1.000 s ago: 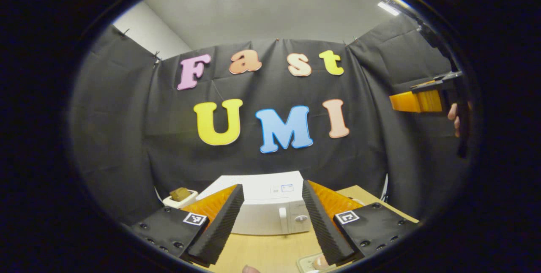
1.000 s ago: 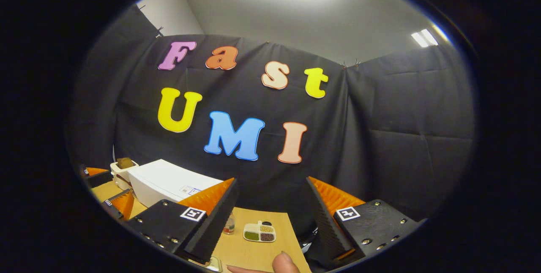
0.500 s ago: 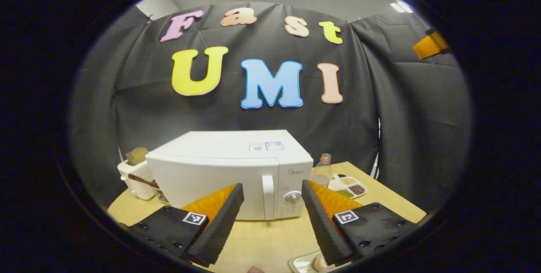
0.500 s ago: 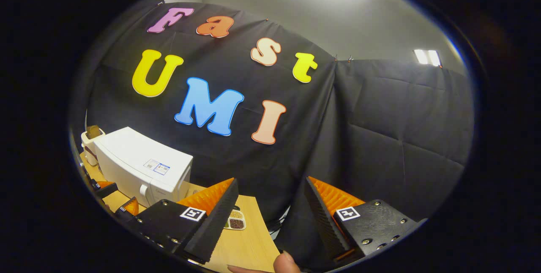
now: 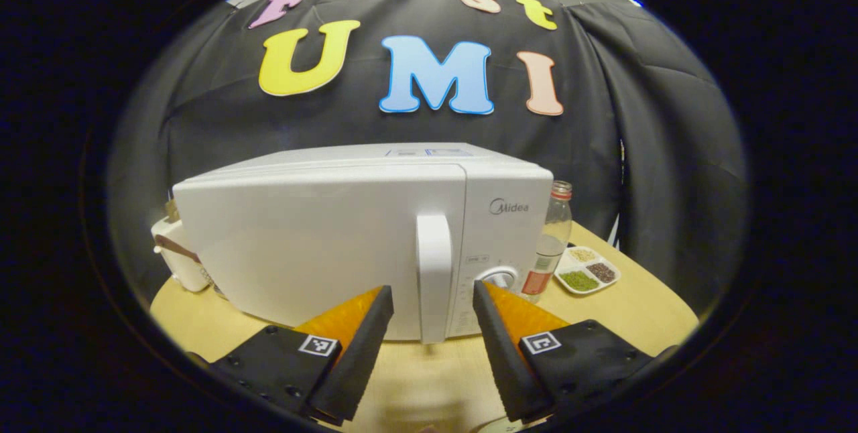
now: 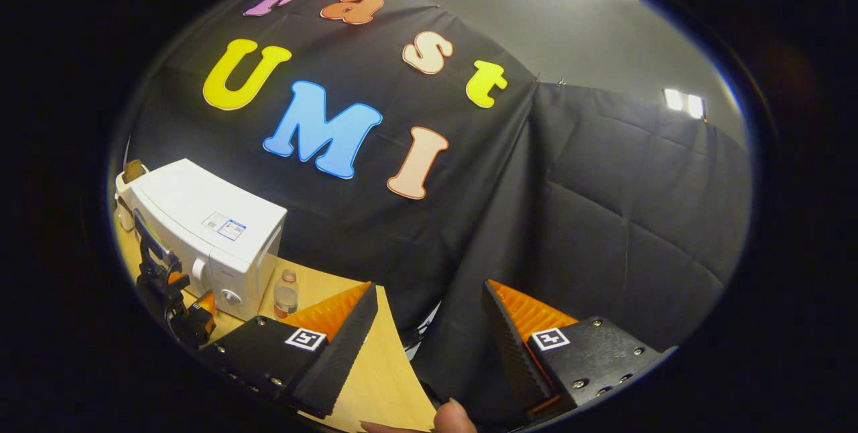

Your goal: Open the microwave oven with the left hand, put the food in, and close the microwave oven.

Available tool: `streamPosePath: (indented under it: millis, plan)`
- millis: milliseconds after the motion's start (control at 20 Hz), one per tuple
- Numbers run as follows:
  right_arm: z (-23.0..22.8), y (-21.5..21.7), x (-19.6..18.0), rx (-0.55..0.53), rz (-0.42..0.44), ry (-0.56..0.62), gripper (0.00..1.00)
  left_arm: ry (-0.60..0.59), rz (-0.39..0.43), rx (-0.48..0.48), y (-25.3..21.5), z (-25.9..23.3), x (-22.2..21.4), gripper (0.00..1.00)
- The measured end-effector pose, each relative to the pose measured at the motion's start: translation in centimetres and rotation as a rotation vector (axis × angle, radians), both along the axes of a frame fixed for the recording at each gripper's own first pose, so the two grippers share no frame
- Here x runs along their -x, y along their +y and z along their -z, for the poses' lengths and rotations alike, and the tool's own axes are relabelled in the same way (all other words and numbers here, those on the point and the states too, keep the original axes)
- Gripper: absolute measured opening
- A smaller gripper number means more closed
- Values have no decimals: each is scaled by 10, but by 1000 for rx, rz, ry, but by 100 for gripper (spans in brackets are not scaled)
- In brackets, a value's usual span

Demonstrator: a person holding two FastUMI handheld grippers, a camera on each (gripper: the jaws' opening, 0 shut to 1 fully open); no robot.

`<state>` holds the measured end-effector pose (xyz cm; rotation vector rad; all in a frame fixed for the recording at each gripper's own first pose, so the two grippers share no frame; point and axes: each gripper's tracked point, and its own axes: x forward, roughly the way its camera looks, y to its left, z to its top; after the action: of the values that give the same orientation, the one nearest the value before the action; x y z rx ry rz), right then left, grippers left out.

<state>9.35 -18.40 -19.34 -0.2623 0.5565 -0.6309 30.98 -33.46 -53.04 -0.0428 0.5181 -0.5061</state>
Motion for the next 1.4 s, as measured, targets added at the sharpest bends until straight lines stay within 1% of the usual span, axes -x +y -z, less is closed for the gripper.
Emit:
streamPosePath:
  millis: [100,150,200,250,300,400,500,600,650,700,900,1000,1150,1200,1250,1400]
  plan:
    - [0,2,-2,3,-3,9,95,17,22,15,-9,13,-7,79]
    - [1,3,-2,4,-7,9,95,39,23,30,-11,19,-9,70]
    - [0,5,-2,5,-9,8,95,63,4,49,-12,27,-12,60]
    - [0,6,-1,2,-11,9,95,75,-9,69,-16,26,-12,43]
    - [1,8,0,-3,-14,9,95,70,-8,56,-14,27,-8,38]
    - [0,11,4,-15,-17,9,95,37,-1,9,-12,26,-7,35]
    - [-6,14,9,-23,-23,-5,95,-1,-9,-8,-14,27,-6,25]
    - [-14,15,14,-31,-26,-27,95,-2,-14,-5,-14,27,-5,24]
    - [-16,16,17,-38,-28,-38,95,2,-3,-12,-14,27,-4,19]
    - [-19,18,20,-45,-34,-50,95,-4,9,-18,-13,27,-3,18]
    - [-34,25,38,-60,-53,-98,95,-16,69,-17,-13,27,-1,18]
    - [-39,26,46,-53,-63,-118,95,-11,94,-48,-13,27,-1,18]
    - [-40,30,54,-87,-70,-138,95,29,108,-56,-13,28,0,17]
    - [-40,30,57,-94,-69,-143,95,37,113,-59,-13,28,0,18]
    - [-41,29,61,-90,-67,-147,95,39,114,-63,-13,28,0,17]
    - [-45,26,72,-70,-67,-149,96,40,114,-72,-14,28,0,18]
